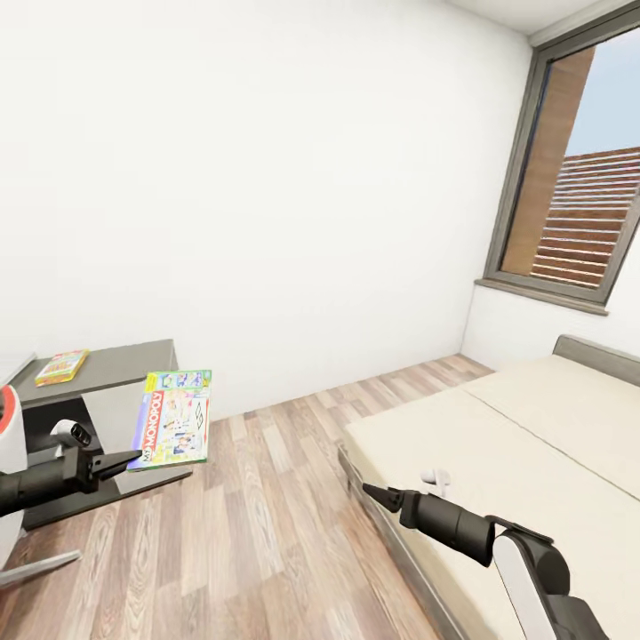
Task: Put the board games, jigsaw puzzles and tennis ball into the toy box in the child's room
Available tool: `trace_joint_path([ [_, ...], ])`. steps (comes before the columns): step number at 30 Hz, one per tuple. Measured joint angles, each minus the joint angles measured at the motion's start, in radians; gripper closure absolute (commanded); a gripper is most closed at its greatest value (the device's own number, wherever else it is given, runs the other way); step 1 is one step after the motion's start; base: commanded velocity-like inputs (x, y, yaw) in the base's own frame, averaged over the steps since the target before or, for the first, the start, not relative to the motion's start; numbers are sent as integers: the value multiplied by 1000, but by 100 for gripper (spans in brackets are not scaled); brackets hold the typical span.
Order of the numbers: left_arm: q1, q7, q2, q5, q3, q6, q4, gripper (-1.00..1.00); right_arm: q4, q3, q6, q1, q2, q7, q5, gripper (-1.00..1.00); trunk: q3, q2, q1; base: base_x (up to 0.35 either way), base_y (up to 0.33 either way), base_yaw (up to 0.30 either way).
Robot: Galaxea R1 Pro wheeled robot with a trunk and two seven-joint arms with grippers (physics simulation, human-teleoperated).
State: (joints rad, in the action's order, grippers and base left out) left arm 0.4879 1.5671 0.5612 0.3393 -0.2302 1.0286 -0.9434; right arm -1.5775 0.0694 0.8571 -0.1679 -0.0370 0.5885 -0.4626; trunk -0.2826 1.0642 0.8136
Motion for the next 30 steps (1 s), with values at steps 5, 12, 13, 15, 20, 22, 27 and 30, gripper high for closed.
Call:
trace_joint_path([
  [5,0,0,0,1,0,-2,0,100,4,1,-1,0,0,-6,-1,-100,0,0,0,274,217,5],
  [12,0,0,0,1,0,-2,0,100,6,2,-1,0,0,-10,-1,-100,0,0,0,283,205,18],
  [13,0,0,0,1,0,-2,0,100,6,1,-2,0,1,-11,-1,-100,1,0,0,284,204,124],
  [15,0,0,0,1,0,-2,0,100,5,1,-3,0,1,-12,0,-100,2,0,0,285,208,174],
  [20,-1,0,0,1,0,-3,0,100,5,0,-1,0,1,-12,1,-100,6,0,0,285,215,236],
  [22,-1,0,0,1,0,-2,0,100,5,0,1,0,2,-12,1,-100,6,0,0,285,216,270],
  [27,-1,0,0,1,0,-2,0,100,4,0,4,-1,2,-10,1,-100,7,0,0,289,198,216],
  [30,0,0,0,2,0,-3,0,100,3,0,2,-1,2,-8,1,-100,7,0,0,295,173,39],
])
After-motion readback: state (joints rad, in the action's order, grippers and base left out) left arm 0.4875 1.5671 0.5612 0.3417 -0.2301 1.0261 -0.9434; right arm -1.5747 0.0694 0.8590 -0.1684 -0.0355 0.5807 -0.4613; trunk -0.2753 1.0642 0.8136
